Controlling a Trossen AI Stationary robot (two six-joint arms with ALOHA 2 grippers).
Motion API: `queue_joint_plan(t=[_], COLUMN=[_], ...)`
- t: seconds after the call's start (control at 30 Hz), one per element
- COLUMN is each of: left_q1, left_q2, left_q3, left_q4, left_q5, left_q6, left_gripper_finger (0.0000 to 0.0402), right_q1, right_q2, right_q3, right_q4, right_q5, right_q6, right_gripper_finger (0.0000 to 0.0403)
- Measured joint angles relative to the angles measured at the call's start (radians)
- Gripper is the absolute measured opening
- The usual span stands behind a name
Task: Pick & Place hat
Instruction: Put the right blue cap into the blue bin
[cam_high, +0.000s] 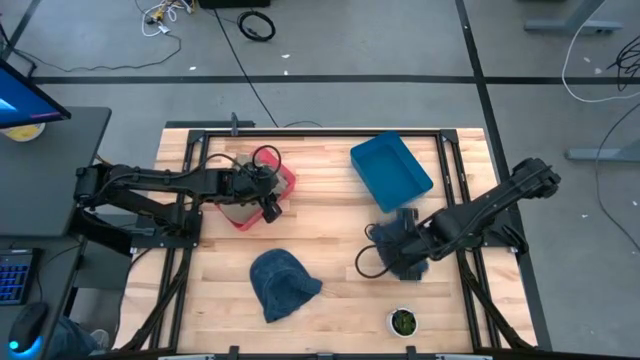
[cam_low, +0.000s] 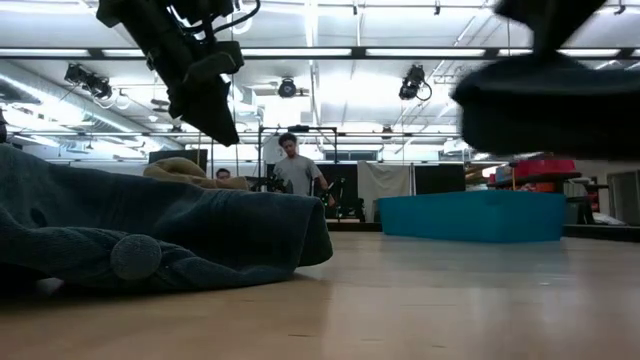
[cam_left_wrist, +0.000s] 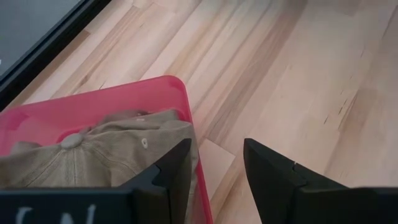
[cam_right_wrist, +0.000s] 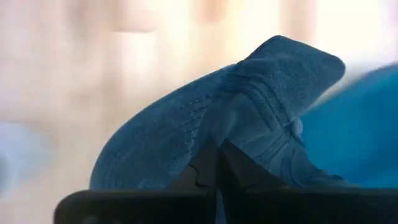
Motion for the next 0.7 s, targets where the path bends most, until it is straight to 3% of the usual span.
queue_joint_plan(t=[0.17,0.3,0.5,0.7], left_q1=[0.0,0.0,0.0,0.0], left_q2=[0.0,0.0,0.0,0.0], left_q3=[0.0,0.0,0.0,0.0], left_q4=[0.0,0.0,-0.001,-0.001], left_q5=[0.0,0.0,0.0,0.0], left_q6=[0.0,0.001,0.009,0.011], left_gripper_finger=[0.0149,0.0149,0.0149,0.0149], right_q1=[-0.043,-0.146,-0.356,-0.526], right_q2=[0.0,0.0,0.0,0.0], right_q3=[0.053,0.033,-0.063,-0.249], right_q4=[-0.119,-0.123,-0.039,0.411], right_q5=[0.386,0.645,0.687,0.653], right_q6=[-0.333,-0.479,-0.728,-0.993], right_gripper_finger=[0.0003,0.0002,0.0002,0.0002])
